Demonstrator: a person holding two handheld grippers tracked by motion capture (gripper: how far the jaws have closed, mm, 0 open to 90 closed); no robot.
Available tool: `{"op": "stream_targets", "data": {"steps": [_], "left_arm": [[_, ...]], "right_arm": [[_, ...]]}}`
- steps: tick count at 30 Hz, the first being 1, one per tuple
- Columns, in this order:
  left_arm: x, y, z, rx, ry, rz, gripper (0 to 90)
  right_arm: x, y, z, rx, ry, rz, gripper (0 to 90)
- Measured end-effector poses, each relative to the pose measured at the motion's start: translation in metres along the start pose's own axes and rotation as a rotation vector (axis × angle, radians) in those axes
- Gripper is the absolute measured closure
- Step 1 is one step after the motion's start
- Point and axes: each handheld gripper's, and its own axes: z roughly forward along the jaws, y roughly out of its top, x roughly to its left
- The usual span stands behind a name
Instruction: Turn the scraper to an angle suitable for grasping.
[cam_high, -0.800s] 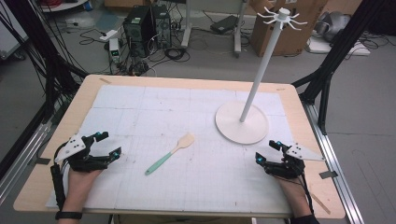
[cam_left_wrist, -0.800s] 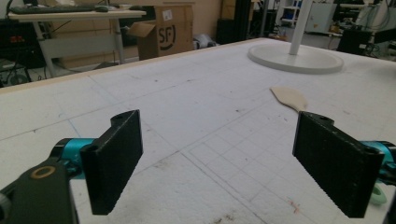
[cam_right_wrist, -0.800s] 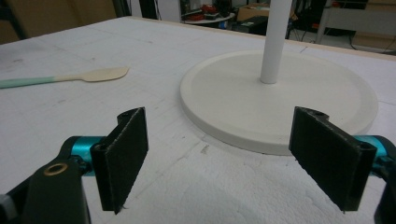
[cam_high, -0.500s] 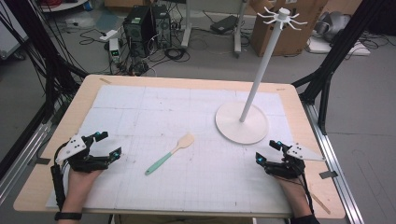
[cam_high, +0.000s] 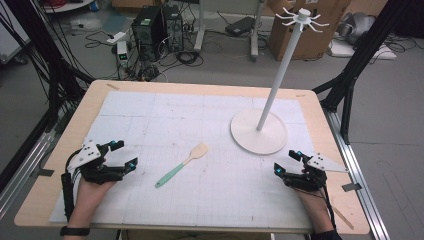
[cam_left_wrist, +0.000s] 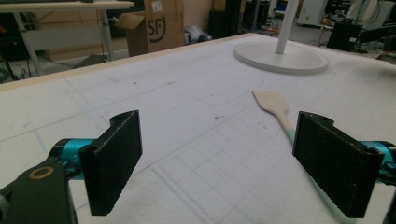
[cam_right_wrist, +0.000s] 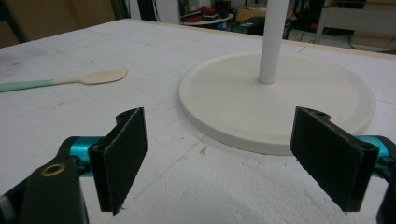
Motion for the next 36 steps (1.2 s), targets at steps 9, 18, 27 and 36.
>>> {"op": "stream_targets", "data": {"steps": [9, 18, 27, 36], "left_arm": [[-0.024, 0.013, 0.041, 0.091, -0.084, 0.008, 23.8], [-0.049, 0.021, 0.082, 0.203, -0.129, 0.023, 30.9], [-0.065, 0.019, 0.119, 0.337, -0.128, 0.031, 41.1], [-0.076, 0.019, 0.144, 0.47, -0.106, 0.045, 62.8]], "right_arm": [[0.0, 0.0, 0.0, -0.003, 0.001, -0.005, 18.2], [0.001, 0.0, 0.0, 0.002, -0.001, -0.006, 18.3], [0.001, 0.0, 0.0, 0.001, 0.0, -0.006, 18.3], [0.001, 0.0, 0.001, 0.0, 0.001, -0.013, 18.3]]}}
